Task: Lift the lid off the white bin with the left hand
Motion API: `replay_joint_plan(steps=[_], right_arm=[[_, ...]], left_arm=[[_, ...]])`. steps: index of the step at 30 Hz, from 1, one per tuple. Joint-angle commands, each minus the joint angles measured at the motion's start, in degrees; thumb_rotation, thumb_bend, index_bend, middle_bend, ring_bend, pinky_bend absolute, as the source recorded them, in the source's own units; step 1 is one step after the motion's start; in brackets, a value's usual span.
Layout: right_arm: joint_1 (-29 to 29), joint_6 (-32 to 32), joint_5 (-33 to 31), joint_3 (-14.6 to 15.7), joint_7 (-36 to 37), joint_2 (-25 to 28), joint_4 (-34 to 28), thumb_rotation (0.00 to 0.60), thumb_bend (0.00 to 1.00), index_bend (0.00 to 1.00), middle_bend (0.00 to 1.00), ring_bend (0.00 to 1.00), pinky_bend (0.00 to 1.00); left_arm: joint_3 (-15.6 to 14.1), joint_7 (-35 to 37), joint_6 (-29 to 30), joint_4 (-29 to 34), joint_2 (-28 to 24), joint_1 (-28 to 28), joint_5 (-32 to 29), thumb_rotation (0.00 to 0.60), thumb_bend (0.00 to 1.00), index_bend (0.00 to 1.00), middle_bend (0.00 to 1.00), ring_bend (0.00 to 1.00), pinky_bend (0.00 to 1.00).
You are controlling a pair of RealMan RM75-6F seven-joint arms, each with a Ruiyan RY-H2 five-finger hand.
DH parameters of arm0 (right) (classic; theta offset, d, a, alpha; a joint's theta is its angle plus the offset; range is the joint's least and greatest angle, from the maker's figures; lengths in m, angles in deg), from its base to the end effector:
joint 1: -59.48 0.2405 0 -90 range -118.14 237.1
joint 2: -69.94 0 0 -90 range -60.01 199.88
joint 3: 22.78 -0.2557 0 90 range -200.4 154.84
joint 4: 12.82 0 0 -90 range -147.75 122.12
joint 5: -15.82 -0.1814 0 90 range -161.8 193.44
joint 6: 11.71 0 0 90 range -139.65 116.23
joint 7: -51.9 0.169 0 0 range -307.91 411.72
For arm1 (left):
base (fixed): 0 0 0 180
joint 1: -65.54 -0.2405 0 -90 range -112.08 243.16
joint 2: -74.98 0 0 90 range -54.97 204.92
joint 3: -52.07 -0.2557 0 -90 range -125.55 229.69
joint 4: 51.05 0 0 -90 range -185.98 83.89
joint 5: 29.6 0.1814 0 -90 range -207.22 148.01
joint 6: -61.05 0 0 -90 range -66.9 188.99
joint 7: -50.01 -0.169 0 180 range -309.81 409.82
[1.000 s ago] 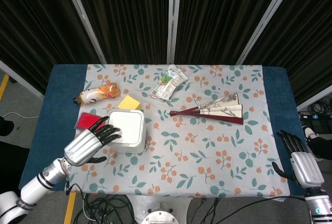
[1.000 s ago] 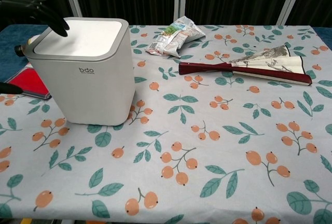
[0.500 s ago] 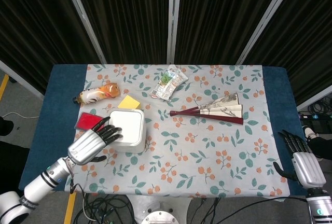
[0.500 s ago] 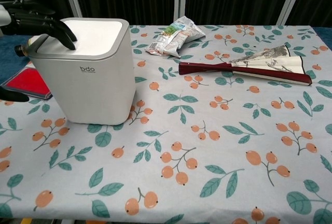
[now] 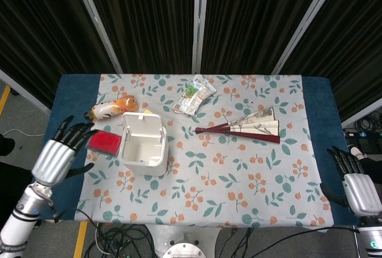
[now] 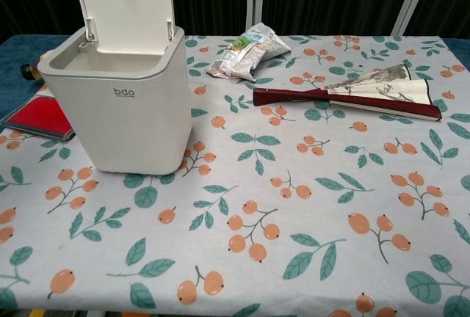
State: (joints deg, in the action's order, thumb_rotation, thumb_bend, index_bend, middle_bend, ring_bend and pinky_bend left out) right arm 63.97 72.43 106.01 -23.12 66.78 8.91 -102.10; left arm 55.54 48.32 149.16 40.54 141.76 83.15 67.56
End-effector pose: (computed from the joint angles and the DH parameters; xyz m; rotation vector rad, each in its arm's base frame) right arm -0.3069 -0.1939 0.1924 1.4125 -1.0482 1.0051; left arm -0.2131 0.2550 0.1694 -1.6241 -0.6152 -1.2162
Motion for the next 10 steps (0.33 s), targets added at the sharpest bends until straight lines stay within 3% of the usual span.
replay_joint_plan(steps=[1, 6, 10], right_arm=[[0.08, 0.36, 0.40, -0.26, -0.24, 0.33, -0.05, 0.600, 0.26, 0.00, 0.00, 0.00, 0.00], [0.39, 0.57, 0.73, -0.60, -0.28, 0.17, -0.20, 0.600, 0.26, 0.00, 0.00, 0.00, 0.00], [0.38, 0.99, 1.23, -0.57, -0.60, 0.09, -0.42, 0.600, 0.26, 0.00, 0.00, 0.00, 0.00]], left_arm=[[-0.78, 0.84, 1.57, -2.36, -1.65, -5.07, -7.03, 0.600, 0.03, 0.13, 0.10, 0.11, 0.03], [-4.02, -1.89, -1.07, -0.77, -3.36, -9.77, -13.37, 0.600, 0.03, 0.09, 0.06, 0.08, 0.00], [-5.10, -4.63, 1.42, -0.20, -2.01, -12.94, -14.18, 0.600, 0.03, 0.09, 0.06, 0.07, 0.00]])
